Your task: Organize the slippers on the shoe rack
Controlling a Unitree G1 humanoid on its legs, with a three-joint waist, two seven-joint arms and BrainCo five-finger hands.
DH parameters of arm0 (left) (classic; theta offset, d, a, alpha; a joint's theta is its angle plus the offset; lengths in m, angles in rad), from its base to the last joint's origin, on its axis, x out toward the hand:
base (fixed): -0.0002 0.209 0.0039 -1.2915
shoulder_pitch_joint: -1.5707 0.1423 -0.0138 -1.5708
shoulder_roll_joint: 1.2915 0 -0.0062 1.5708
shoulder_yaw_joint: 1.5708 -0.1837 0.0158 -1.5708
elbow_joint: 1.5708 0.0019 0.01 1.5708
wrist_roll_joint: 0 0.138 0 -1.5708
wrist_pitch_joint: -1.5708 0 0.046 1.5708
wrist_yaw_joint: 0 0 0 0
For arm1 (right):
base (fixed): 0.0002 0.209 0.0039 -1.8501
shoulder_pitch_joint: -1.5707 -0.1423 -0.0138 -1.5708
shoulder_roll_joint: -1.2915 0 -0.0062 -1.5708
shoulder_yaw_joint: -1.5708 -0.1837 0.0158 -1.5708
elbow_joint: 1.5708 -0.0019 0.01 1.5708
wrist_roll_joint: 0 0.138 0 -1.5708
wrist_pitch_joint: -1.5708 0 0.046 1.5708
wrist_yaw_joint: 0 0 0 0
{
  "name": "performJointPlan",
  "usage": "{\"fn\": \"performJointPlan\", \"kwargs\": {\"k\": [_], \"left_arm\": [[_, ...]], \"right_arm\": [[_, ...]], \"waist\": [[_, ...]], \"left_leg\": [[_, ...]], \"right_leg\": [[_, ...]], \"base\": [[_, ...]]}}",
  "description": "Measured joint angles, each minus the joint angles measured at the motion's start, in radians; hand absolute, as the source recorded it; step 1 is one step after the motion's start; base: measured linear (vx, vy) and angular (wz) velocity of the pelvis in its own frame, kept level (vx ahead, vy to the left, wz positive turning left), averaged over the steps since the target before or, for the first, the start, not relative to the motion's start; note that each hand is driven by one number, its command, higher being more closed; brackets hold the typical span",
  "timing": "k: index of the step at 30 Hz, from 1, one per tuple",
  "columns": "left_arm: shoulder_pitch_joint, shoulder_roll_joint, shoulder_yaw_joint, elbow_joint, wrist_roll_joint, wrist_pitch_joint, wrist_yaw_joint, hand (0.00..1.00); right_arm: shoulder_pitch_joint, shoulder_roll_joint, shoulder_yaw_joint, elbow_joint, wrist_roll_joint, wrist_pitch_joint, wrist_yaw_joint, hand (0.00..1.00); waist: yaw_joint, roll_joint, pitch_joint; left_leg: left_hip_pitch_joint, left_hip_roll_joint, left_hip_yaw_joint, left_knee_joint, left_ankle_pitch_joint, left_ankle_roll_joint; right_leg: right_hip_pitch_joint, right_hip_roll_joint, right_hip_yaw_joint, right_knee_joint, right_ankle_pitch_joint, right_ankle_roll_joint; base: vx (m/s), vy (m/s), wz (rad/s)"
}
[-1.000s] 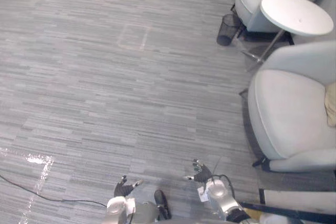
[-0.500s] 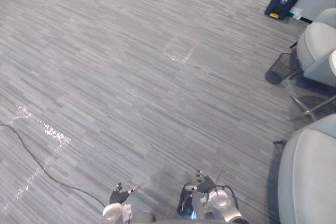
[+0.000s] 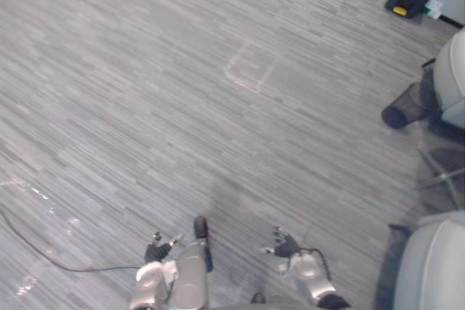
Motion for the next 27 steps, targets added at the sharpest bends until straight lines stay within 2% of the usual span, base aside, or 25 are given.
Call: {"fn": "performJointPlan", "kwargs": {"k": [1, 2, 3, 4, 5, 6, 7, 9, 10, 11, 13, 14, 15, 16, 17, 18, 19, 20, 21, 22, 23, 25, 27], "left_arm": [[0.008, 0.009, -0.005, 0.007, 0.000, 0.010, 0.000, 0.00], [0.011, 0.017, -0.007, 0.024, 0.001, 0.015, 0.000, 0.00], [0.018, 0.020, -0.009, 0.029, 0.001, 0.016, 0.001, 0.00], [0.040, 0.021, -0.014, 0.031, 0.000, 0.016, 0.001, 0.00], [0.053, 0.016, -0.019, 0.031, 0.001, 0.015, 0.001, 0.00], [0.055, 0.014, -0.023, 0.034, 0.001, 0.015, 0.001, 0.00], [0.051, 0.006, -0.023, 0.035, 0.001, 0.015, 0.000, 0.00], [0.043, -0.008, -0.022, 0.035, 0.002, 0.015, 0.000, 0.00], [0.041, -0.019, -0.023, 0.035, 0.003, 0.015, -0.001, 0.00], [0.041, -0.026, -0.023, 0.036, 0.009, 0.014, -0.001, 0.00], [0.043, -0.030, -0.024, 0.037, 0.020, 0.014, -0.001, 0.00], [0.059, -0.028, -0.024, 0.037, 0.022, 0.013, -0.001, 0.00], [0.067, -0.030, -0.022, 0.039, 0.022, 0.013, 0.000, 0.00], [0.072, -0.037, -0.024, 0.044, 0.022, 0.011, -0.003, 0.00], [0.073, -0.044, -0.024, 0.048, 0.022, 0.011, -0.004, 0.00], [0.071, -0.058, -0.017, 0.054, 0.022, 0.010, -0.006, 0.00], [0.067, -0.067, -0.007, 0.057, 0.022, 0.011, -0.007, 0.00], [0.078, -0.080, 0.000, 0.058, 0.022, 0.017, -0.009, 0.00], [0.082, -0.081, 0.000, 0.058, 0.022, 0.016, -0.010, 0.00], [0.072, -0.070, 0.022, 0.049, 0.022, 0.015, -0.021, 0.00], [0.068, -0.062, 0.026, 0.043, 0.022, 0.015, -0.021, 0.00], [0.069, -0.046, 0.031, 0.023, 0.021, 0.009, -0.021, 0.00], [0.066, -0.043, 0.029, 0.007, 0.020, 0.008, -0.022, 0.00]], "right_arm": [[0.007, 0.000, -0.001, 0.002, 0.000, 0.002, 0.001, 0.00], [0.015, 0.000, -0.001, 0.002, 0.001, 0.002, 0.003, 0.00], [0.020, 0.001, -0.001, 0.002, 0.001, 0.003, 0.004, 0.00], [0.022, 0.000, -0.001, 0.000, 0.002, 0.002, 0.010, 0.00], [0.038, -0.001, -0.003, -0.004, 0.002, 0.002, 0.011, 0.00], [0.034, -0.003, -0.003, -0.005, 0.002, 0.002, 0.012, 0.00], [0.033, -0.004, -0.003, -0.005, 0.002, 0.003, 0.013, 0.00], [0.026, -0.008, -0.003, -0.012, 0.002, 0.001, 0.018, 0.00], [0.021, -0.011, -0.005, -0.011, 0.002, 0.002, 0.018, 0.00], [0.020, -0.009, -0.010, -0.011, 0.002, 0.003, 0.018, 0.00], [0.019, -0.010, -0.013, -0.014, 0.002, 0.003, 0.019, 0.00], [0.028, -0.008, -0.017, -0.010, 0.002, 0.005, 0.019, 0.00], [0.035, -0.017, -0.023, -0.013, 0.002, 0.003, 0.020, 0.00], [0.033, -0.024, -0.034, -0.006, 0.002, 0.005, 0.020, 0.00], [0.034, -0.026, -0.040, -0.001, 0.002, 0.007, 0.020, 0.00], [0.036, -0.045, -0.040, -0.001, 0.003, 0.013, 0.021, 0.00], [0.036, -0.049, -0.040, -0.001, 0.003, 0.014, 0.022, 0.00], [0.045, -0.047, -0.038, -0.003, 0.006, 0.020, 0.020, 0.00], [0.047, -0.047, -0.038, -0.003, 0.008, 0.023, 0.019, 0.00], [0.047, -0.043, -0.040, -0.003, 0.014, 0.025, 0.017, 0.00], [0.047, -0.041, -0.039, -0.002, 0.014, 0.025, 0.017, 0.00], [0.047, -0.038, -0.041, -0.002, 0.021, 0.024, 0.016, 0.00], [0.045, -0.036, -0.055, -0.002, 0.023, 0.025, 0.016, 0.00]], "waist": [[-0.002, 0.001, 0.001], [-0.007, 0.012, 0.008], [-0.013, 0.013, 0.008], [-0.024, 0.020, 0.004], [-0.032, 0.026, 0.001], [-0.035, 0.031, -0.001], [-0.039, 0.039, 0.003], [-0.052, 0.055, 0.008], [-0.067, 0.065, 0.011], [-0.079, 0.066, 0.011], [-0.080, 0.061, 0.009], [-0.080, 0.050, -0.008], [-0.083, 0.066, -0.025], [-0.082, 0.095, -0.053], [-0.083, 0.103, -0.063], [-0.088, 0.138, -0.069], [-0.088, 0.155, -0.068], [-0.084, 0.178, -0.066], [-0.079, 0.180, -0.064], [-0.070, 0.159, -0.054], [-0.065, 0.145, -0.049], [-0.063, 0.114, -0.052], [-0.050, 0.104, -0.043]], "left_leg": [[0.053, -0.002, -0.001, 0.010, -0.051, -0.005], [0.109, -0.004, -0.004, 0.007, -0.084, -0.011], [0.150, -0.006, -0.006, -0.004, -0.094, -0.005], [0.230, -0.006, -0.009, -0.046, -0.111, -0.006], [0.298, -0.006, -0.003, -0.094, -0.116, -0.009], [0.325, -0.007, -0.001, -0.113, -0.119, -0.009], [0.365, -0.008, 0.001, -0.140, -0.122, -0.010], [0.412, -0.007, -0.002, -0.186, -0.122, -0.010], [0.447, -0.007, -0.008, -0.214, -0.131, -0.025], [0.481, -0.017, -0.009, -0.239, -0.143, -0.043], [0.542, -0.033, -0.010, -0.263, -0.174, -0.067], [0.600, -0.040, -0.023, -0.262, -0.226, -0.090], [0.623, -0.020, -0.046, -0.243, -0.264, -0.105], [0.597, 0.016, -0.069, -0.153, -0.279, -0.119], [0.559, 0.035, -0.078, -0.069, -0.279, -0.119], [0.453, 0.098, -0.093, 0.193, -0.240, -0.136], [0.407, 0.134, -0.092, 0.302, -0.196, -0.145], [0.329, 0.215, -0.073, 0.514, -0.058, -0.139], [0.305, 0.244, -0.054, 0.586, -0.059, -0.137], [0.238, 0.293, 0.005, 0.734, -0.110, -0.126], [0.215, 0.291, 0.021, 0.749, -0.132, -0.125], [0.106, 0.265, 0.064, 0.638, -0.203, -0.113], [0.047, 0.220, 0.046, 0.447, -0.221, -0.118]], "right_leg": [[-0.074, -0.046, 0.018, 0.223, 0.072, 0.014], [-0.143, -0.073, 0.026, 0.430, 0.086, 0.004], [-0.184, -0.083, 0.021, 0.532, 0.068, -0.011], [-0.248, -0.082, 0.003, 0.641, 0.016, -0.042], [-0.309, -0.076, -0.028, 0.643, -0.037, -0.074], [-0.345, -0.071, -0.045, 0.618, -0.063, -0.081], [-0.410, -0.050, -0.068, 0.519, -0.107, -0.091], [-0.482, 0.008, -0.065, 0.252, -0.104, -0.094], [-0.501, 0.048, -0.049, 0.010, -0.043, -0.090], [-0.504, 0.065, -0.037, -0.186, 0.029, -0.064], [-0.528, 0.062, -0.028, -0.253, 0.055, -0.063], [-0.518, 0.062, -0.017, -0.251, 0.050, -0.081], [-0.524, 0.080, 0.019, -0.209, 0.147, -0.123], [-0.539, 0.092, 0.022, -0.140, 0.177, -0.149], [-0.538, 0.095, 0.016, -0.128, 0.176, -0.164], [-0.496, 0.129, -0.023, -0.133, 0.138, -0.187], [-0.469, 0.151, -0.033, -0.139, 0.122, -0.197], [-0.398, 0.195, -0.027, -0.175, 0.092, -0.229], [-0.369, 0.210, -0.024, -0.190, 0.079, -0.234], [-0.287, 0.230, 0.005, -0.213, 0.038, -0.244], [-0.257, 0.229, 0.017, -0.224, 0.025, -0.243], [-0.177, 0.227, 0.057, -0.268, -0.001, -0.236], [-0.128, 0.215, 0.072, -0.286, -0.002, -0.224]], "base": [[0.47, 0.252, 0.02], [0.38, 0.189, 0.03], [0.51, 0.175, 0.08], [0.61, 0.179, 0.07], [0.60, 0.163, 0.04], [0.47, 0.105, 0.01], [0.37, 0.061, 0.06], [0.48, 0.019, 0.19], [0.59, -0.038, 0.37], [0.51, -0.065, 0.37], [0.51, -0.131, 0.30], [0.76, -0.251, 0.34], [0.79, -0.271, 0.45], [0.68, -0.288, 0.41], [0.68, -0.285, 0.45], [0.69, -0.285, 0.28], [0.68, -0.216, 0.12], [0.53, -0.149, -0.07], [0.72, -0.176, -0.25], [0.57, -0.126, -0.25], [0.65, -0.123, -0.33], [0.55, -0.041, -0.44], [0.48, 0.046, -0.47]]}}
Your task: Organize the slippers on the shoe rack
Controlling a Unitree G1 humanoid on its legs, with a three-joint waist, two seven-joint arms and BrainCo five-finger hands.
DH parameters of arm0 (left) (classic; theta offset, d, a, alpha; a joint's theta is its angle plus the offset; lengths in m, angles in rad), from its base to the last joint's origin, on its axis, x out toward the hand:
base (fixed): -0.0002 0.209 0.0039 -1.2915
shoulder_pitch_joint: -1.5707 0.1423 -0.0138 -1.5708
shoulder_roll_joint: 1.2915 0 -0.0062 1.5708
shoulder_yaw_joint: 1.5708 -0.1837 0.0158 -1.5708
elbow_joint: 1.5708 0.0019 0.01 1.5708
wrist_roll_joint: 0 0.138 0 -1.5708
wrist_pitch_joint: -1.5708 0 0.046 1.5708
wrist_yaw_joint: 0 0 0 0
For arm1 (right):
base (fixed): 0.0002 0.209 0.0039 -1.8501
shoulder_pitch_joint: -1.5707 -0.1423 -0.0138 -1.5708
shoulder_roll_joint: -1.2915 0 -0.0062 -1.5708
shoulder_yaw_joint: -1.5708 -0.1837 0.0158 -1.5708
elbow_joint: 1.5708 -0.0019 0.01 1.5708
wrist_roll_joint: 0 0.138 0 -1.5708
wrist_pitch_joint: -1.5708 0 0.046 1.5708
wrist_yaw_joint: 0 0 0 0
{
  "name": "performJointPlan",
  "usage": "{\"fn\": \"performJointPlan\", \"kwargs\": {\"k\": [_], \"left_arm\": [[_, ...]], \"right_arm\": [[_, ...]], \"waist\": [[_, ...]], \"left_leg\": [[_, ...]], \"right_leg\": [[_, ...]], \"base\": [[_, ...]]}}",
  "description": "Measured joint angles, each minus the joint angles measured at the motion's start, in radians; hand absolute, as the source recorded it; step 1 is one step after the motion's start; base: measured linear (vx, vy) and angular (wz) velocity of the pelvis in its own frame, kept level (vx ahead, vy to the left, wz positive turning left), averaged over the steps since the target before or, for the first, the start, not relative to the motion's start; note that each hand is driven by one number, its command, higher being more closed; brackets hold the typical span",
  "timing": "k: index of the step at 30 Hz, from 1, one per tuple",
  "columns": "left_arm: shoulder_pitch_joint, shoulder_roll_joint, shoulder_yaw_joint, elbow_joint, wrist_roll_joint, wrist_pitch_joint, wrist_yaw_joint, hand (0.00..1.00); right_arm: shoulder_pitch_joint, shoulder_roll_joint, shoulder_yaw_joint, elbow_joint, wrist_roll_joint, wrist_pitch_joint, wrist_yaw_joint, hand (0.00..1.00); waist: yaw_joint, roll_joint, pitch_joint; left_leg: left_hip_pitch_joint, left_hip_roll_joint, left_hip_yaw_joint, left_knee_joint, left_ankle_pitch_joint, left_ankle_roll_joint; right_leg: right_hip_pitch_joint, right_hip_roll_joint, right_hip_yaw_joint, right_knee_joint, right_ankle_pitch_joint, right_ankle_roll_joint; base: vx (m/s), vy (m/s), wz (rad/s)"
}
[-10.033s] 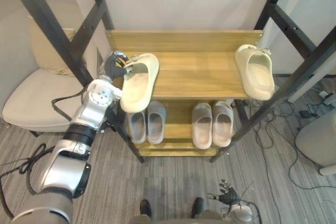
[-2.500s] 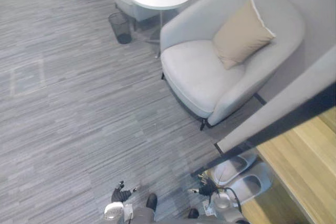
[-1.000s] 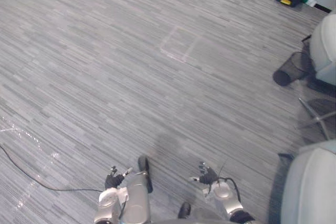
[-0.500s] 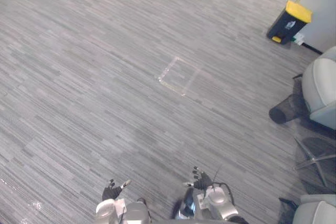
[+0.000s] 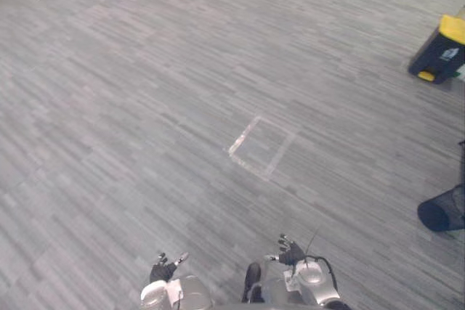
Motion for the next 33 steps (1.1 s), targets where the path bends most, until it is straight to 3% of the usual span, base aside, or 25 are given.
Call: {"fn": "performJointPlan", "kwargs": {"k": [2, 3, 4, 5, 6, 7, 9, 11, 13, 14, 15, 16, 18, 19, 21, 23, 24, 25, 26, 27, 28, 29, 30, 31, 33], "left_arm": [[-0.017, 0.007, -0.001, -0.014, 0.002, 0.000, -0.001, 0.00], [-0.017, -0.001, -0.002, -0.014, -0.001, 0.000, 0.001, 0.00], [-0.016, -0.007, -0.002, -0.014, -0.002, 0.000, 0.001, 0.00], [-0.016, -0.013, -0.003, -0.011, -0.002, 0.000, 0.003, 0.00], [-0.016, -0.006, -0.003, -0.011, -0.002, 0.000, 0.002, 0.00], [-0.016, 0.011, -0.003, -0.011, -0.002, 0.001, 0.002, 0.00], [-0.016, 0.012, -0.004, -0.012, -0.004, 0.002, 0.001, 0.00], [-0.006, 0.028, -0.031, -0.006, -0.010, 0.007, 0.002, 0.00], [0.014, 0.033, -0.050, -0.007, -0.018, 0.007, 0.003, 0.00], [0.021, 0.032, -0.056, -0.008, -0.021, 0.006, 0.003, 0.00], [0.026, 0.030, -0.058, -0.010, -0.024, 0.005, 0.004, 0.00], [0.026, 0.028, -0.058, -0.009, -0.026, 0.005, 0.003, 0.00], [0.022, 0.013, -0.058, -0.009, -0.036, 0.005, 0.003, 0.00], [0.014, 0.006, -0.072, -0.009, -0.038, 0.005, 0.003, 0.00], [0.014, 0.005, -0.081, -0.009, -0.034, 0.002, 0.003, 0.00], [0.012, 0.008, -0.081, -0.009, -0.030, 0.001, 0.003, 0.00], [0.005, 0.007, -0.082, 0.010, -0.028, 0.001, 0.002, 0.00], [0.001, -0.002, -0.090, 0.014, -0.019, 0.000, 0.000, 0.00], [-0.003, -0.009, -0.103, 0.018, -0.015, -0.001, -0.002, 0.00], [-0.004, -0.014, -0.113, 0.023, -0.013, -0.001, -0.002, 0.00], [-0.014, -0.015, -0.112, 0.029, -0.008, -0.001, -0.005, 0.00], [-0.024, -0.016, -0.110, 0.031, -0.008, 0.002, -0.005, 0.00], [-0.023, -0.018, -0.110, 0.030, -0.008, 0.002, -0.005, 0.00], [-0.014, -0.018, -0.109, 0.030, -0.001, 0.001, -0.007, 0.00], [-0.024, -0.008, -0.109, 0.024, 0.000, -0.001, -0.017, 0.00]], "right_arm": [[-0.001, 0.013, -0.045, 0.003, 0.000, 0.000, -0.008, 0.00], [0.001, 0.007, -0.055, 0.006, 0.000, -0.001, -0.014, 0.00], [0.003, 0.001, -0.055, 0.009, 0.000, -0.002, -0.017, 0.00], [0.002, -0.005, -0.050, 0.040, -0.001, 0.001, -0.019, 0.00], [0.003, 0.004, -0.049, 0.040, -0.001, 0.000, -0.018, 0.00], [0.016, 0.031, -0.049, 0.040, -0.002, -0.003, -0.018, 0.00], [0.015, 0.041, -0.043, 0.049, -0.005, -0.005, -0.015, 0.00], [0.015, 0.052, -0.045, 0.067, -0.013, -0.002, -0.013, 0.00], [0.008, 0.049, -0.045, 0.069, -0.021, -0.003, -0.004, 0.00], [0.004, 0.048, -0.044, 0.069, -0.021, -0.003, 0.001, 0.00], [0.000, 0.049, -0.043, 0.068, -0.021, -0.003, 0.002, 0.00], [-0.011, 0.049, -0.042, 0.068, -0.022, -0.003, 0.003, 0.00], [-0.029, 0.042, -0.041, 0.067, -0.023, -0.005, 0.003, 0.00], [-0.048, 0.033, -0.041, 0.067, -0.023, -0.004, 0.002, 0.00], [-0.046, 0.027, -0.042, 0.068, -0.023, -0.001, 0.002, 0.00], [-0.043, 0.027, -0.041, 0.068, -0.023, 0.000, 0.001, 0.00], [-0.048, 0.013, -0.042, 0.067, -0.023, -0.001, 0.002, 0.00], [-0.048, 0.007, -0.045, 0.066, -0.023, 0.000, 0.002, 0.00], [-0.050, 0.004, -0.052, 0.066, -0.023, -0.001, 0.002, 0.00], [-0.050, -0.002, -0.058, 0.067, -0.022, -0.001, 0.002, 0.00], [-0.049, -0.005, -0.065, 0.066, -0.021, -0.001, 0.002, 0.00], [-0.046, -0.009, -0.063, 0.066, -0.019, 0.000, 0.002, 0.00], [-0.042, -0.011, -0.063, 0.066, -0.019, 0.001, 0.002, 0.00], [-0.026, -0.009, -0.063, 0.065, -0.016, 0.001, 0.001, 0.00], [-0.021, -0.013, -0.064, 0.070, -0.011, 0.009, -0.004, 0.00]], "waist": [[0.017, -0.030, 0.020], [0.028, -0.021, 0.016], [0.032, -0.011, 0.013], [0.040, -0.003, 0.006], [0.041, -0.015, 0.000], [0.032, -0.052, -0.013], [0.035, -0.054, -0.014], [0.034, -0.057, -0.004], [0.027, -0.052, 0.001], [0.025, -0.047, -0.001], [0.025, -0.044, -0.003], [0.025, -0.040, -0.001], [0.020, -0.020, 0.012], [0.017, -0.004, 0.022], [0.012, -0.011, 0.025], [0.007, -0.033, 0.028], [0.004, -0.014, 0.033], [0.003, 0.009, 0.019], [0.001, 0.025, 0.017], [0.001, 0.033, 0.012], [-0.001, 0.042, 0.011], [-0.008, 0.049, 0.015], [-0.009, 0.053, 0.017], [-0.003, 0.063, 0.020], [0.000, 0.062, 0.018]], "left_leg": [[-0.034, -0.121, -0.095, -0.355, 0.070, -0.014], [-0.040, -0.157, -0.168, -0.566, 0.156, -0.040], [-0.045, -0.155, -0.177, -0.607, 0.173, -0.056], [-0.041, -0.148, -0.194, -0.569, 0.307, -0.049], [-0.037, -0.159, -0.189, -0.558, 0.324, -0.035], [-0.043, -0.190, -0.175, -0.508, 0.307, -0.006], [-0.027, -0.172, -0.129, -0.445, 0.232, 0.027], [0.071, -0.178, -0.069, -0.425, 0.149, 0.042], [0.183, -0.179, -0.035, -0.413, 0.084, 0.068], [0.245, -0.173, -0.008, -0.422, 0.062, 0.069], [0.282, -0.170, 0.015, -0.436, 0.043, 0.065], [0.297, -0.167, 0.027, -0.443, 0.038, 0.066], [0.352, -0.158, 0.050, -0.498, 0.035, 0.066], [0.388, -0.154, 0.056, -0.539, 0.035, 0.065], [0.436, -0.176, 0.058, -0.582, 0.031, 0.057], [0.494, -0.202, 0.048, -0.610, -0.003, -0.001], [0.541, -0.194, 0.020, -0.619, -0.043, -0.031], [0.539, -0.170, -0.006, -0.606, -0.046, -0.025], [0.530, -0.142, -0.034, -0.557, -0.042, -0.022], [0.505, -0.123, -0.052, -0.502, -0.039, -0.023], [0.425, -0.078, -0.084, -0.305, -0.013, -0.001], [0.353, -0.028, -0.081, -0.108, 0.079, 0.017], [0.336, -0.005, -0.073, -0.044, 0.129, 0.018], [0.281, 0.066, -0.048, 0.148, 0.175, 0.014], [0.183, 0.079, -0.021, 0.276, 0.087, 0.002]], "right_leg": [[0.062, -0.048, 0.032, -0.019, -0.032, 0.034], [0.090, -0.053, 0.060, -0.038, -0.052, 0.055], [0.102, -0.047, 0.071, -0.043, -0.062, 0.065], [0.149, -0.053, 0.110, -0.054, -0.099, 0.100], [0.155, -0.065, 0.119, -0.050, -0.113, 0.104], [0.149, -0.104, 0.119, -0.001, -0.137, 0.103], [0.048, -0.132, 0.113, 0.245, -0.138, 0.106], [-0.102, -0.221, 0.070, 0.672, -0.071, 0.165], [-0.170, -0.278, -0.007, 0.919, -0.079, 0.132], [-0.201, -0.291, -0.069, 0.961, -0.107, 0.091], [-0.253, -0.295, -0.120, 0.928, -0.133, 0.076], [-0.282, -0.293, -0.149, 0.884, -0.148, 0.084], [-0.343, -0.257, -0.219, 0.633, -0.157, 0.094], [-0.348, -0.209, -0.222, 0.405, -0.102, 0.114], [-0.340, -0.176, -0.193, 0.106, 0.019, 0.145], [-0.336, -0.178, -0.151, 0.026, 0.054, 0.147], [-0.338, -0.172, -0.122, 0.083, 0.167, 0.104], [-0.362, -0.163, -0.122, 0.155, 0.167, 0.095], [-0.362, -0.150, -0.132, 0.189, 0.135, 0.050], [-0.361, -0.141, -0.143, 0.203, 0.116, 0.037], [-0.340, -0.130, -0.168, 0.226, 0.075, 0.035], [-0.288, -0.108, -0.177, 0.220, 0.046, 0.024], [-0.263, -0.097, -0.175, 0.209, 0.036, 0.020], [-0.176, -0.052, -0.153, 0.149, 0.015, 0.001], [-0.110, -0.038, -0.115, 0.110, -0.006, 0.000]], "base": [[0.45, 0.161, -0.46], [0.34, 0.167, -0.53], [0.55, 0.332, -0.85], [0.40, 0.259, -0.68], [0.61, 0.350, -0.66], [0.49, 0.224, -0.51], [0.54, 0.279, -0.69], [0.42, 0.259, -0.66], [0.42, 0.209, -0.49], [0.49, 0.190, -0.47], [0.48, 0.166, -0.42], [0.43, 0.106, -0.41], [0.47, 0.052, -0.26], [0.55, 0.001, -0.05], [0.44, -0.046, 0.14], [0.47, -0.139, 0.22], [0.62, -0.190, 0.27], [0.64, -0.214, 0.26], [0.54, -0.188, 0.19], [0.56, -0.224, 0.12], [0.55, -0.207, 0.09], [0.54, -0.193, 0.06], [0.54, -0.151, -0.13], [0.53, -0.094, -0.29], [0.53, -0.026, -0.47]]}}
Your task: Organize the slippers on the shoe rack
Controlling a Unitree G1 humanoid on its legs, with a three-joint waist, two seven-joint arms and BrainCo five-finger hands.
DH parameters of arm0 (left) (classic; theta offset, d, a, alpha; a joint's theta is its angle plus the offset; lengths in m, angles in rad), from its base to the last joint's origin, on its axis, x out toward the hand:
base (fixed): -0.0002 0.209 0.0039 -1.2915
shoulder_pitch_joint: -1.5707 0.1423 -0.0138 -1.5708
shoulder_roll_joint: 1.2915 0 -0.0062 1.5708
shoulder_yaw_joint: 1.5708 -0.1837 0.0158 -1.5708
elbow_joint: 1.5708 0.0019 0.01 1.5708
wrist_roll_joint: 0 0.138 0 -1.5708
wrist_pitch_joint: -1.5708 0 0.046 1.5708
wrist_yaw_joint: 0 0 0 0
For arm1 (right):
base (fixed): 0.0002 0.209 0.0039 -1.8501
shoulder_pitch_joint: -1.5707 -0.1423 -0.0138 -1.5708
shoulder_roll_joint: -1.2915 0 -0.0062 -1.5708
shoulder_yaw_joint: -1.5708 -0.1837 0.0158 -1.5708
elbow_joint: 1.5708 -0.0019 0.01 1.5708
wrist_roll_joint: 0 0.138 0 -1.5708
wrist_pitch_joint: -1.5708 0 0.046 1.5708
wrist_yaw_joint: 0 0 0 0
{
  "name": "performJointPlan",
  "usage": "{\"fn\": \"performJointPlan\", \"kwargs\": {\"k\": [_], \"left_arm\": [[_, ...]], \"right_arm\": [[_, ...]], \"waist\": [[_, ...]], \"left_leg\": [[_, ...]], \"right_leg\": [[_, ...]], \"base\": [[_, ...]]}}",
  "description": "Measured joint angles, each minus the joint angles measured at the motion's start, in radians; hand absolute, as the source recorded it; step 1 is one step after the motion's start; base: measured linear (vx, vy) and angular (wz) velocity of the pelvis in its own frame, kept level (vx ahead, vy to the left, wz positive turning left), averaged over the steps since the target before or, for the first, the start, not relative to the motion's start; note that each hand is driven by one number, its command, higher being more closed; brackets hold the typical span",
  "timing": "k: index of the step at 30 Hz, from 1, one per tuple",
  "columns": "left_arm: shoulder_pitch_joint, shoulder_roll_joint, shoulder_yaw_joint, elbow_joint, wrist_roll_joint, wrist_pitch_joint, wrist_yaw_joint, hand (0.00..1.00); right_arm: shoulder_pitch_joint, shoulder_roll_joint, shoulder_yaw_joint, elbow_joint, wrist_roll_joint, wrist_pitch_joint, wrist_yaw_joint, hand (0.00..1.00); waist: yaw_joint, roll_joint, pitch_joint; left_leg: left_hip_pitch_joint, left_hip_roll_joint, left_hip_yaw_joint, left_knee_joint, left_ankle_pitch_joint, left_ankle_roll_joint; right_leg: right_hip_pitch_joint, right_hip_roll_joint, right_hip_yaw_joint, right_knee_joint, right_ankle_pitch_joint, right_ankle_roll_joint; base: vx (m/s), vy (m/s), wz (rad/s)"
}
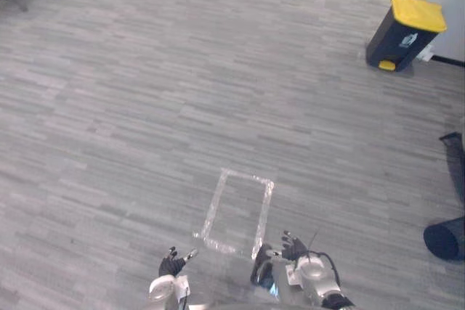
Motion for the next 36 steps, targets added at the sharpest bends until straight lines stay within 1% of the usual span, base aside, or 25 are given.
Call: {"fn": "performJointPlan", "kwargs": {"k": [2, 4, 5, 6, 7, 8, 9, 11, 13, 16, 18, 19, 20, 22, 23, 24, 25, 26, 27, 29, 30, 31, 34, 35, 36], "left_arm": [[0.002, 0.010, 0.002, -0.017, 0.000, 0.001, -0.002, 0.00], [0.004, 0.010, 0.028, -0.022, -0.003, 0.000, -0.002, 0.00], [0.005, 0.010, 0.032, -0.027, -0.003, 0.000, -0.002, 0.00], [0.009, 0.008, 0.037, -0.034, -0.003, -0.002, 0.000, 0.00], [0.010, -0.002, 0.039, -0.032, -0.004, -0.001, 0.000, 0.00], [0.013, -0.007, 0.039, -0.021, -0.011, -0.001, 0.002, 0.00], [0.014, 0.003, 0.039, -0.018, -0.013, -0.001, 0.004, 0.00], [0.018, 0.021, 0.037, -0.014, -0.021, 0.001, 0.003, 0.00], [0.021, 0.024, 0.038, -0.012, -0.022, 0.001, 0.003, 0.00], [0.031, 0.024, 0.037, 0.003, -0.020, 0.001, -0.002, 0.00], [0.030, 0.031, 0.025, 0.013, -0.020, 0.003, -0.003, 0.00], [0.030, 0.033, 0.015, 0.016, -0.020, 0.003, -0.004, 0.00], [0.030, 0.031, 0.015, 0.021, -0.020, 0.003, -0.004, 0.00], [0.028, 0.031, 0.015, 0.026, -0.020, 0.004, -0.006, 0.00], [0.028, 0.031, 0.015, 0.027, -0.020, 0.004, -0.007, 0.00], [0.023, 0.031, 0.016, 0.035, -0.016, 0.004, -0.008, 0.00], [0.015, 0.021, -0.001, 0.050, -0.009, 0.009, -0.011, 0.00], [0.015, 0.019, -0.007, 0.053, -0.008, 0.009, -0.013, 0.00], [0.012, -0.004, -0.017, 0.063, 0.012, 0.010, -0.024, 0.00], [0.006, -0.009, -0.023, 0.059, 0.022, 0.011, -0.027, 0.00], [0.008, -0.008, -0.018, 0.040, 0.017, 0.009, -0.028, 0.00], [0.024, -0.007, -0.018, 0.004, 0.019, 0.008, -0.026, 0.00], [0.023, -0.008, -0.018, 0.005, 0.019, 0.004, -0.024, 0.00], [0.023, -0.009, -0.019, 0.006, 0.018, 0.005, -0.024, 0.00], [0.023, -0.011, -0.015, 0.003, 0.013, 0.003, -0.022, 0.00]], "right_arm": [[0.004, 0.003, 0.001, 0.001, 0.001, 0.008, -0.003, 0.00], [-0.005, 0.004, -0.003, 0.000, 0.001, 0.010, -0.011, 0.00], [-0.007, 0.007, -0.005, 0.000, 0.001, 0.009, -0.014, 0.00], [-0.003, 0.009, -0.011, 0.000, 0.000, 0.007, -0.018, 0.00], [-0.002, 0.005, -0.012, 0.001, 0.000, 0.007, -0.021, 0.00], [0.002, 0.004, -0.008, 0.002, 0.000, 0.008, -0.024, 0.00], [0.009, 0.014, -0.002, 0.001, -0.001, 0.009, -0.026, 0.00], [0.033, 0.036, 0.003, 0.000, -0.002, 0.007, -0.023, 0.00], [0.044, 0.041, 0.003, -0.001, -0.005, 0.005, -0.023, 0.00], [0.038, 0.042, 0.002, -0.002, -0.009, -0.003, -0.020, 0.00], [0.032, 0.042, 0.002, -0.002, -0.010, -0.010, -0.017, 0.00], [0.024, 0.041, 0.002, -0.001, -0.011, -0.010, -0.015, 0.00], [0.021, 0.042, 0.002, 0.002, -0.012, -0.009, -0.014, 0.00], [0.021, 0.042, 0.001, -0.001, -0.014, -0.010, -0.013, 0.00], [0.021, 0.042, 0.000, -0.002, -0.014, -0.010, -0.013, 0.00], [0.027, 0.036, -0.002, -0.002, -0.014, -0.009, -0.015, 0.00], [0.027, 0.021, -0.016, -0.002, -0.015, -0.009, -0.015, 0.00], [0.028, 0.018, -0.022, -0.002, -0.016, -0.010, -0.016, 0.00], [0.029, 0.000, -0.044, -0.003, -0.011, -0.012, -0.018, 0.00], [0.041, -0.010, -0.059, -0.003, -0.011, -0.012, -0.020, 0.00], [0.046, -0.013, -0.049, -0.003, -0.009, -0.012, -0.023, 0.00], [0.052, -0.020, -0.041, 0.000, -0.007, -0.006, -0.033, 0.00], [0.052, -0.020, -0.046, -0.003, -0.007, -0.002, -0.033, 0.00], [0.043, -0.020, -0.058, -0.002, -0.007, 0.000, -0.033, 0.00], [0.049, -0.019, -0.059, 0.004, -0.007, 0.000, -0.033, 0.00]], "waist": [[0.006, -0.015, 0.007], [0.027, -0.031, 0.020], [0.029, -0.037, 0.024], [0.029, -0.046, 0.030], [0.030, -0.030, 0.027], [0.035, -0.026, 0.021], [0.035, -0.036, 0.018], [0.031, -0.076, -0.004], [0.033, -0.076, -0.006], [0.030, -0.066, -0.009], [0.026, -0.069, -0.011], [0.025, -0.069, -0.011], [0.026, -0.066, -0.011], [0.024, -0.065, -0.009], [0.023, -0.067, -0.008], [0.023, -0.086, -0.021], [0.024, -0.045, -0.021], [0.021, -0.038, -0.023], [0.001, -0.009, -0.031], [-0.002, 0.008, -0.035], [0.007, 0.016, -0.034], [0.029, 0.011, -0.028], [0.028, 0.012, -0.025], [0.028, 0.013, -0.024], [0.039, 0.014, -0.029]], "left_leg": [[-0.083, -0.039, 0.024, -0.088, -0.081, -0.001], [-0.119, -0.126, -0.054, -0.361, -0.112, -0.011], [-0.119, -0.157, -0.097, -0.441, -0.106, -0.015], [-0.113, -0.237, -0.259, -0.667, -0.054, -0.032], [-0.107, -0.244, -0.319, -0.724, 0.023, -0.067], [-0.063, -0.257, -0.313, -0.741, 0.109, -0.058], [-0.051, -0.264, -0.292, -0.745, 0.095, -0.063], [-0.033, -0.278, -0.217, -0.691, 0.018, -0.026], [0.001, -0.273, -0.152, -0.661, -0.032, -0.014], [0.099, -0.246, -0.010, -0.669, -0.067, 0.027], [0.152, -0.246, 0.058, -0.694, -0.077, 0.044], [0.189, -0.247, 0.092, -0.721, -0.078, 0.045], [0.213, -0.246, 0.108, -0.746, -0.078, 0.045], [0.251, -0.239, 0.133, -0.785, -0.077, 0.045], [0.255, -0.240, 0.137, -0.786, -0.078, 0.045], [0.268, -0.261, 0.143, -0.787, -0.081, 0.039], [0.267, -0.244, 0.128, -0.769, -0.081, 0.035], [0.264, -0.240, 0.125, -0.760, -0.080, 0.032], [0.253, -0.216, 0.096, -0.698, -0.079, 0.029], [0.204, -0.167, 0.082, -0.522, -0.074, 0.021], [0.116, -0.105, 0.051, -0.288, -0.011, -0.016], [-0.018, -0.107, -0.044, -0.184, -0.097, -0.018], [-0.033, -0.149, -0.133, -0.466, -0.089, -0.010], [-0.027, -0.197, -0.245, -0.580, -0.080, -0.009], [0.000, -0.239, -0.327, -0.632, -0.022, -0.052]], "right_leg": [[0.060, -0.001, 0.062, -0.035, 0.003, 0.013], [0.102, -0.019, 0.149, -0.045, 0.003, 0.017], [0.110, -0.030, 0.173, -0.045, -0.002, 0.025], [0.130, -0.053, 0.245, -0.044, -0.027, 0.071], [0.131, -0.048, 0.274, -0.044, -0.037, 0.096], [0.145, -0.051, 0.318, -0.049, -0.037, 0.126], [0.152, -0.063, 0.315, -0.051, -0.036, 0.127], [0.150, -0.091, 0.332, -0.043, -0.038, 0.130], [0.133, -0.106, 0.346, 0.022, -0.055, 0.153], [0.020, -0.139, 0.264, 0.278, -0.073, 0.166], [-0.049, -0.215, 0.082, 0.421, -0.060, 0.140], [-0.066, -0.268, -0.083, 0.484, -0.080, 0.091], [-0.066, -0.277, -0.171, 0.488, -0.105, 0.067], [-0.079, -0.232, -0.284, 0.390, -0.125, 0.065], [-0.079, -0.220, -0.290, 0.359, -0.122, 0.063], [-0.055, -0.187, -0.307, 0.236, -0.104, -0.007], [-0.038, -0.158, -0.307, 0.203, -0.090, -0.013], [-0.033, -0.152, -0.307, 0.195, -0.091, -0.013], [0.007, -0.113, -0.307, 0.135, -0.095, -0.003], [0.053, -0.070, -0.297, 0.074, -0.092, 0.005], [0.099, -0.027, -0.269, 0.024, -0.089, 0.006], [0.146, -0.015, -0.118, 0.008, -0.085, 0.005], [0.158, -0.035, -0.028, 0.031, -0.089, 0.044], [0.156, -0.043, 0.012, 0.039, -0.091, 0.064], [0.143, -0.051, 0.060, 0.045, -0.093, 0.090]], "base": [[0.43, 0.070, -0.81], [0.43, 0.209, -1.22], [0.33, 0.296, -1.56], [0.25, 0.269, -1.32], [0.34, 0.419, -1.72], [0.29, 0.343, -1.10], [0.36, 0.343, -1.09], [0.29, 0.224, -0.80], [0.25, 0.225, -0.98], [0.22, 0.183, -1.18], [0.20, 0.144, -1.13], [0.22, 0.095, -0.86], [0.23, 0.067, -0.89], [0.24, -0.033, -0.74], [0.28, -0.115, -0.76], [0.25, -0.088, -0.73], [0.25, -0.088, -0.68], [0.27, -0.109, -0.38], [0.25, -0.134, -0.06], [0.26, -0.121, -0.13], [0.47, 0.076, -1.91], [0.53, 0.205, -2.40], [0.24, 0.258, -1.49], [0.05, 0.279, -0.98], [0.01, 0.245, -1.03]]}}
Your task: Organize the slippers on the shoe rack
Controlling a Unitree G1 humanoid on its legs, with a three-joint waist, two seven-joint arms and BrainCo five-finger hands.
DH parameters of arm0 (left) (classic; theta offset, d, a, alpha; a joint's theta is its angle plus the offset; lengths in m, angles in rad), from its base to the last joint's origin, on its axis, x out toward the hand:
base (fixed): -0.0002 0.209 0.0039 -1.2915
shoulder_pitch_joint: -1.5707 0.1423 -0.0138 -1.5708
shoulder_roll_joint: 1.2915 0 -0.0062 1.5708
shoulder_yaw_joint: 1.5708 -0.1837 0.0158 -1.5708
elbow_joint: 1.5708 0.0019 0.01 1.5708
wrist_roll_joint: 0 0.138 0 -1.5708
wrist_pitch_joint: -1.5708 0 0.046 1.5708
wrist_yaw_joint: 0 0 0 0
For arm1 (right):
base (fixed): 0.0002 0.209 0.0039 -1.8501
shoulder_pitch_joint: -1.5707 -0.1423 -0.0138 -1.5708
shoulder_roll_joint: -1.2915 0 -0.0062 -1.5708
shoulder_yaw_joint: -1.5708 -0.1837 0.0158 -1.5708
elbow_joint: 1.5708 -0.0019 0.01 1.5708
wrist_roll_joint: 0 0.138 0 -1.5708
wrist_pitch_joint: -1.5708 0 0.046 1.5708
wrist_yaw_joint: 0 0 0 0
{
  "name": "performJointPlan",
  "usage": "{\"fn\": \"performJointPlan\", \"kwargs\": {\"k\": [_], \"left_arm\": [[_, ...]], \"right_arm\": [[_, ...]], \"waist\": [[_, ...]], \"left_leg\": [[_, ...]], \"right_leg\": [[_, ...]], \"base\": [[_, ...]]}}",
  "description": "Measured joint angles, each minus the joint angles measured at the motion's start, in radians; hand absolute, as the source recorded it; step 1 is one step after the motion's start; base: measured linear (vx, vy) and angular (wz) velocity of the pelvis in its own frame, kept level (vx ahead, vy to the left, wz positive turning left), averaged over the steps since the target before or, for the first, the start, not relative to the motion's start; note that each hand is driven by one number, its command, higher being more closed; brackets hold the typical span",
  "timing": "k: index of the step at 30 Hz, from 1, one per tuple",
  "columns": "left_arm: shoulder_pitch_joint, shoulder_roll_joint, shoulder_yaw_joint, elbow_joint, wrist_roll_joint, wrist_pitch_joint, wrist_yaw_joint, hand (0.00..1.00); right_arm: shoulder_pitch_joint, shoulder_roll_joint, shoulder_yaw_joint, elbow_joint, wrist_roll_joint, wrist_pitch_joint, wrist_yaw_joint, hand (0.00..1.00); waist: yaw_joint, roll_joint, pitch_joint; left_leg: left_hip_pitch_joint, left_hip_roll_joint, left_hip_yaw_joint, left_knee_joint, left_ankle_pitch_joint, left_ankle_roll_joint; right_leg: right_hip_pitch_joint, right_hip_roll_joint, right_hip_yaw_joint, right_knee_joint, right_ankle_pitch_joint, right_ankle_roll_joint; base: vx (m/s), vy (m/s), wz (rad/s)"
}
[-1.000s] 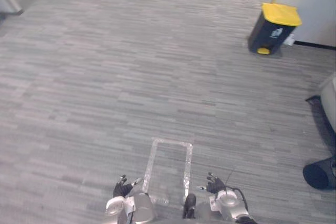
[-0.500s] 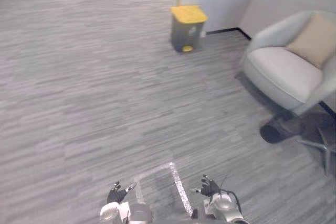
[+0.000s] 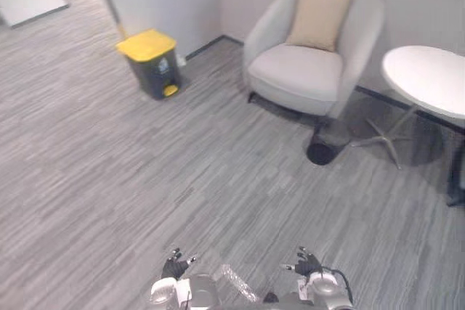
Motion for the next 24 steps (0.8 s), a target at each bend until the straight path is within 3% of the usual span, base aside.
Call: {"fn": "performJointPlan", "kwargs": {"k": [1, 2, 3, 7, 11, 13, 17, 20, 24], "left_arm": [[0.008, 0.006, 0.007, -0.001, -0.008, 0.000, 0.001, 0.00], [0.020, 0.014, 0.014, -0.001, -0.014, -0.002, 0.006, 0.00], [0.021, 0.020, 0.015, 0.002, -0.016, -0.002, 0.008, 0.00], [0.010, 0.035, 0.013, 0.038, -0.013, 0.000, 0.005, 0.00], [0.005, 0.039, 0.003, 0.054, -0.013, -0.001, 0.000, 0.00], [-0.002, 0.038, 0.001, 0.060, -0.013, -0.001, 0.000, 0.00], [-0.013, 0.040, -0.024, 0.071, -0.013, 0.001, -0.001, 0.00], [-0.011, 0.040, -0.028, 0.077, -0.004, 0.001, -0.003, 0.00], [-0.013, 0.038, -0.028, 0.082, -0.003, 0.002, -0.001, 0.00]], "right_arm": [[0.004, 0.007, 0.013, 0.002, -0.001, 0.000, 0.000, 0.00], [0.004, 0.016, 0.033, 0.004, -0.002, -0.001, 0.005, 0.00], [0.010, 0.024, 0.032, 0.008, -0.003, 0.000, 0.007, 0.00], [0.012, 0.023, 0.030, 0.028, -0.003, 0.001, 0.011, 0.00], [0.006, 0.018, 0.022, 0.039, -0.005, -0.001, 0.014, 0.00], [0.000, 0.010, 0.023, 0.040, -0.005, -0.001, 0.016, 0.00], [0.007, -0.003, 0.023, 0.047, -0.004, -0.002, 0.018, 0.00], [0.027, -0.021, 0.020, 0.059, -0.002, -0.001, 0.019, 0.00], [0.027, -0.022, -0.013, 0.070, 0.007, 0.000, 0.017, 0.00]], "waist": [[0.013, -0.016, -0.009], [-0.006, -0.047, -0.028], [-0.007, -0.057, -0.035], [-0.008, -0.073, -0.049], [-0.013, -0.071, -0.049], [-0.010, -0.061, -0.042], [-0.014, -0.067, -0.043], [-0.011, -0.072, -0.068], [-0.012, -0.067, -0.066]], "left_leg": [[0.031, -0.034, 0.016, -0.051, -0.001, 0.000], [0.046, -0.057, 0.052, -0.088, 0.006, 0.017], [0.052, -0.059, 0.096, -0.091, 0.014, 0.036], [0.079, -0.088, 0.185, -0.110, 0.015, 0.040], [0.086, -0.092, 0.203, -0.114, 0.015, 0.042], [0.095, -0.074, 0.212, -0.124, 0.013, 0.048], [0.119, -0.077, 0.203, -0.175, 0.025, 0.066], [0.112, -0.087, 0.204, -0.262, 0.070, 0.060], [0.116, -0.091, 0.198, -0.292, 0.094, 0.056]], "right_leg": [[-0.006, -0.013, 0.068, -0.019, 0.011, 0.023], [-0.013, -0.034, 0.112, -0.045, 0.027, 0.044], [-0.008, -0.041, 0.142, -0.083, 0.053, 0.053], [0.000, -0.064, 0.231, -0.206, 0.150, 0.068], [-0.043, -0.063, 0.262, -0.177, 0.160, 0.071], [-0.078, -0.048, 0.231, -0.111, 0.156, 0.064], [-0.075, -0.049, 0.195, -0.099, 0.134, 0.058], [-0.061, -0.047, 0.183, -0.248, 0.216, 0.058], [-0.041, -0.040, 0.193, -0.311, 0.258, 0.053]], "base": [[0.06, 0.253, -1.02], [0.14, 0.337, -0.92], [0.15, 0.324, -0.90], [0.09, 0.199, -0.88], [0.02, 0.052, -0.52], [-0.06, -0.026, -0.30], [-0.09, -0.075, -0.02], [-0.08, -0.056, -0.03], [-0.02, -0.029, -0.09]]}}
